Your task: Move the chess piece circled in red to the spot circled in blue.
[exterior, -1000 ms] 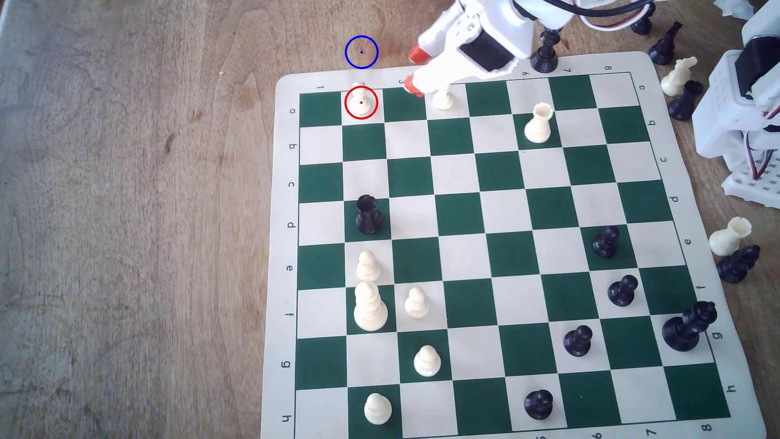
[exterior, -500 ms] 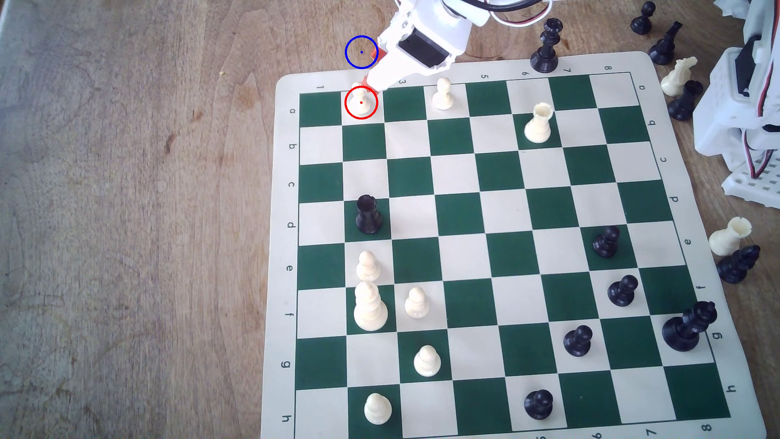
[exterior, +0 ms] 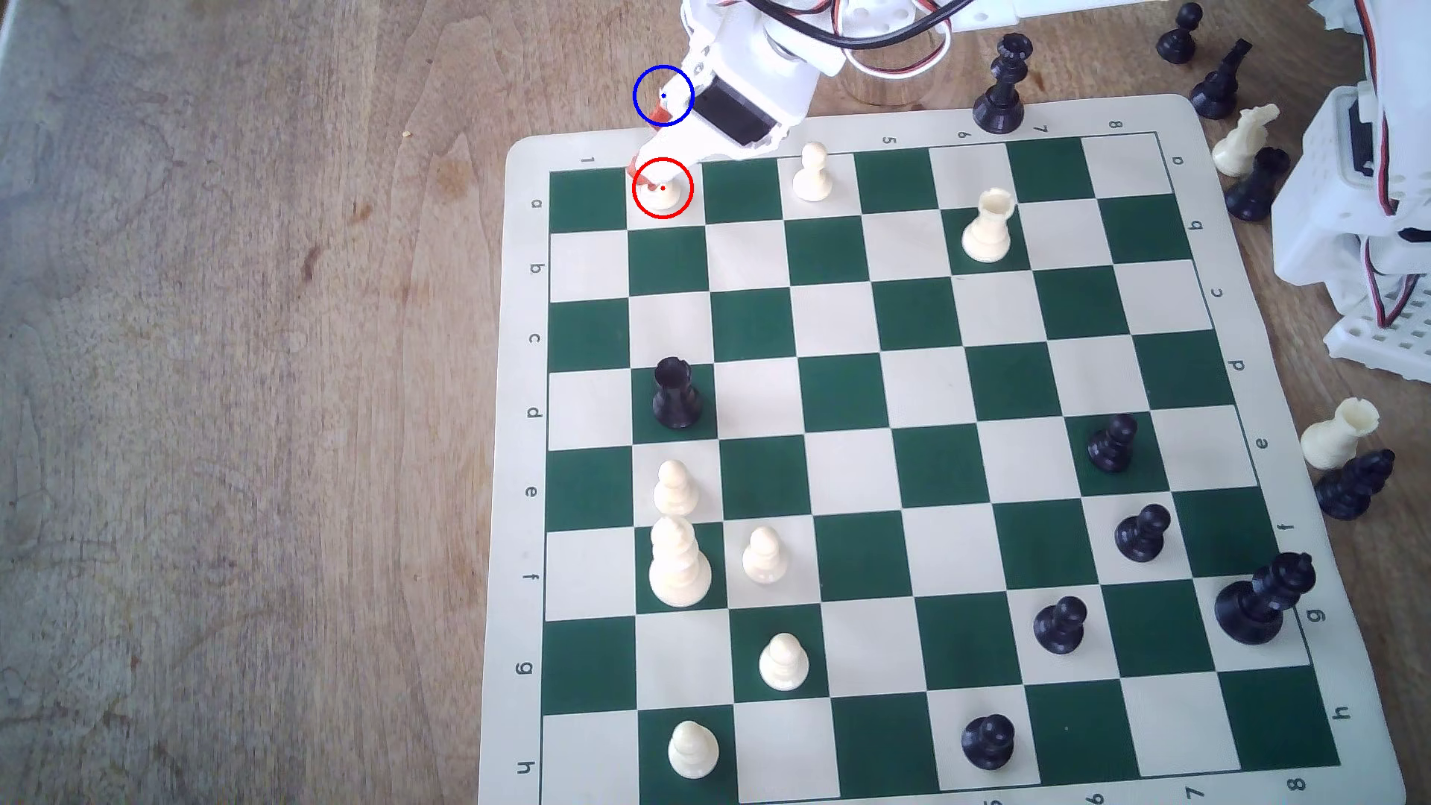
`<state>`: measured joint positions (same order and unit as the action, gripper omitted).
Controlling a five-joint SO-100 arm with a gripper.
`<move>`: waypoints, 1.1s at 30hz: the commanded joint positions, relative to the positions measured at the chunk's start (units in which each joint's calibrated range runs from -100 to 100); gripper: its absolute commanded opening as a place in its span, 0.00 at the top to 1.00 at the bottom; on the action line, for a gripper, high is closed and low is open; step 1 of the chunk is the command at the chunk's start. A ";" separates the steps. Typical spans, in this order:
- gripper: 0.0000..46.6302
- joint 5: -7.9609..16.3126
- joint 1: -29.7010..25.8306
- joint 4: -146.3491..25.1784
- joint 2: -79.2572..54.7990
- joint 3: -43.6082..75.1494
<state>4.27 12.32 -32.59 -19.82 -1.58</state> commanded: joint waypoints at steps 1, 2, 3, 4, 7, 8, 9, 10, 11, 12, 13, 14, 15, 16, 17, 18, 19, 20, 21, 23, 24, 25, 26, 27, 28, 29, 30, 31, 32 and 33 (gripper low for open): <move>0.71 0.20 0.00 1.55 1.06 4.48; 0.71 0.24 0.00 1.63 0.80 4.39; 0.72 0.24 0.00 1.63 0.63 4.30; 0.72 0.29 0.00 1.80 0.38 4.30; 0.72 0.34 0.00 2.45 -0.39 4.21; 0.71 0.34 0.00 2.53 -0.56 4.39; 0.71 0.34 0.00 2.53 -0.73 4.66; 0.71 0.34 0.00 2.53 -0.98 4.85; 0.71 0.34 0.00 2.53 -1.24 4.85; 0.71 0.34 -0.07 2.53 -1.58 4.85; 0.71 0.34 -0.07 2.53 -1.83 4.85; 0.71 0.34 -0.07 2.78 -2.26 4.85; 0.71 0.39 -0.07 3.02 -2.34 4.85; 0.71 0.54 -0.07 3.43 -2.43 4.85; 0.71 0.59 0.00 3.92 -2.60 4.75; 0.71 0.59 0.00 4.33 -2.76 4.75; 0.71 0.59 0.00 4.91 -2.76 4.85; 0.71 0.59 0.00 5.07 -2.85 5.03; 0.72 0.59 0.00 5.07 -2.85 5.30; 0.72 0.59 -0.07 5.07 -3.10 5.84; 0.73 0.59 -0.07 5.07 -3.10 5.93; 0.74 0.49 -0.07 4.99 -3.10 5.93; 0.76 0.39 -0.07 4.66 -3.10 5.93; 0.78 0.24 -0.07 4.01 -3.02 5.93; 0.79 0.20 -0.07 3.76 -3.02 5.93; 0.81 0.10 -0.07 3.52 -2.93 5.93; 0.83 -0.05 -0.07 3.35 -2.85 5.93; 0.83 -0.05 -0.07 3.19 -2.85 5.93; 0.82 -0.05 0.00 3.19 -2.85 5.93; 0.82 -0.05 0.00 3.19 -2.76 5.84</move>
<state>4.47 12.32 -29.08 -24.93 -0.14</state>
